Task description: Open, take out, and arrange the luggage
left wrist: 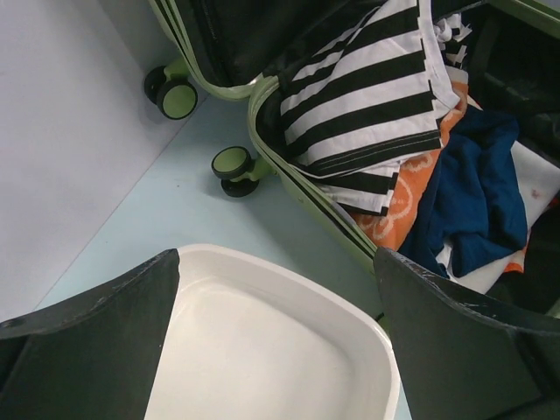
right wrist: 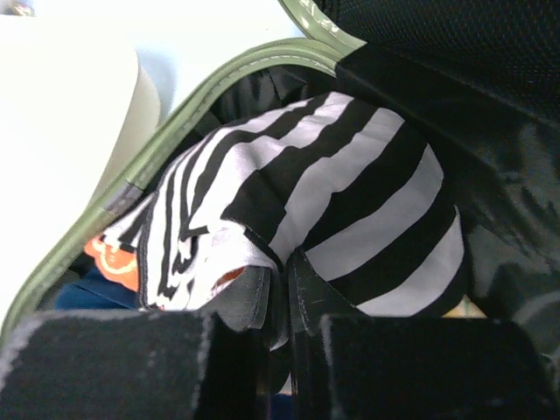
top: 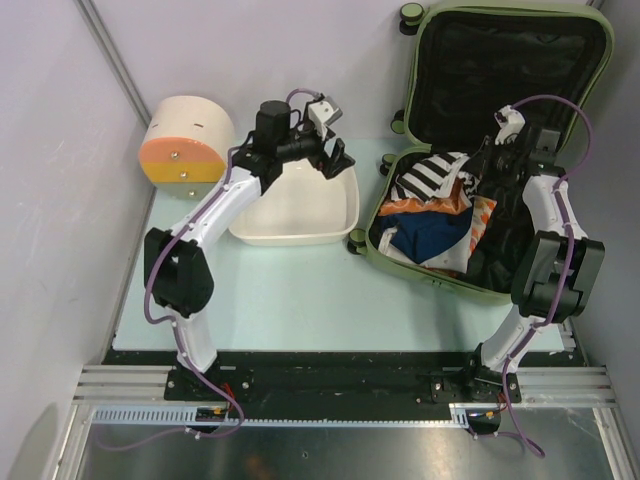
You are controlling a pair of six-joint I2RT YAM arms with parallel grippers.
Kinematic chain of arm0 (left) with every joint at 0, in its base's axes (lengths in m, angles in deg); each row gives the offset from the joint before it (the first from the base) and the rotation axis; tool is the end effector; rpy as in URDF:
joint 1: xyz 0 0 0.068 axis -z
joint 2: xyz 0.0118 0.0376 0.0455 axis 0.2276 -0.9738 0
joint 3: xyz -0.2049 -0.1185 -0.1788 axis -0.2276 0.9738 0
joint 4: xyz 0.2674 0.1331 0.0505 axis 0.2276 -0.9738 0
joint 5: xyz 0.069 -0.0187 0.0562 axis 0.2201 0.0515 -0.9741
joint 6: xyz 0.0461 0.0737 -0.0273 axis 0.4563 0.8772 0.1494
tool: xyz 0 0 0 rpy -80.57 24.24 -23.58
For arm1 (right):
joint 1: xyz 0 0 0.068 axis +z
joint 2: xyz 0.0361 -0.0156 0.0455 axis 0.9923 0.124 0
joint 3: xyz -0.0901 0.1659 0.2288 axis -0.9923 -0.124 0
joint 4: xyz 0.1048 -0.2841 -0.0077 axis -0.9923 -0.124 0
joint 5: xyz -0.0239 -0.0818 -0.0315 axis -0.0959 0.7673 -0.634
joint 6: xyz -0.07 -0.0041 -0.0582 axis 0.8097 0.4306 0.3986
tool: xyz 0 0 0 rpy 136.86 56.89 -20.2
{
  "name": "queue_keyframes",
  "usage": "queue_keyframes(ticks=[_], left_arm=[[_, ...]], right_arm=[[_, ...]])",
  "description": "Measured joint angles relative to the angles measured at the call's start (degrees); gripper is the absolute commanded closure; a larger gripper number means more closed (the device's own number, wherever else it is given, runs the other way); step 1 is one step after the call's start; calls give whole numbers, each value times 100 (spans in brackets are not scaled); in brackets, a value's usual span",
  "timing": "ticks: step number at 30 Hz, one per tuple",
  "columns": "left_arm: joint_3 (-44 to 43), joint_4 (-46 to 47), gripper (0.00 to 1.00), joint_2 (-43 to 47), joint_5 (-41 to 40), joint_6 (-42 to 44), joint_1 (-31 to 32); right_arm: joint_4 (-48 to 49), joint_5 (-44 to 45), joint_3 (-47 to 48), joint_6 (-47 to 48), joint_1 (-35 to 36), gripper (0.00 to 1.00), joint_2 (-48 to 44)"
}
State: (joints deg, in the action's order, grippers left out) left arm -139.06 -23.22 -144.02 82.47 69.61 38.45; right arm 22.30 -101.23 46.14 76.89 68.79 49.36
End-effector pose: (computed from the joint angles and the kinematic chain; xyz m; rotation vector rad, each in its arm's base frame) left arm 0.4590 -0.2671 0.3794 0.9968 1.5483 -0.6779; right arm 0.4863 -0.0655 0.3013 -0.2955 1.9886 0.5500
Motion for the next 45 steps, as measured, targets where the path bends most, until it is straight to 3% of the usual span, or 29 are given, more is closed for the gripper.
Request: queue_keyframes(ticks=[5,7,8,9,12,14,19,23,36,40,43,45], left_arm=[[-177,35,4,-175,4,0,35],[-177,37,4,-177,4,2,35],[-177,39,4,-177,2,2,35],[-177,44,4,-177,4,2,35],[-177,44,4,-177,2,4,35],[-177,44,4,-177,2,4,35],[-160,44,4,-175,2,7,35],[-157,46,3,-175,2,7,35],[-20,46,3,-153,0,2,35],[-20,46,3,-151,-2,0,37],[-20,46,3,-151,-7,2,37],[-20,46,3,-151,-20,2,37]], right_arm=[[-407,304,103,713,90,95,0],[-553,457,101,1032,140,86,9],[-599,505,101,1139,155,81,17],[-645,553,101,1257,164,66,33],[-697,627,92,1513,181,35,114],[-684,647,66,1635,186,29,177],[-468,614,-13,1786,184,29,332],[-358,474,-13,2000,186,21,505],[-1036,-48,-20,2907,-44,11,649],[-942,179,-35,2966,111,16,649],[-702,461,-85,2942,350,27,651],[-509,667,-111,2844,466,40,658]])
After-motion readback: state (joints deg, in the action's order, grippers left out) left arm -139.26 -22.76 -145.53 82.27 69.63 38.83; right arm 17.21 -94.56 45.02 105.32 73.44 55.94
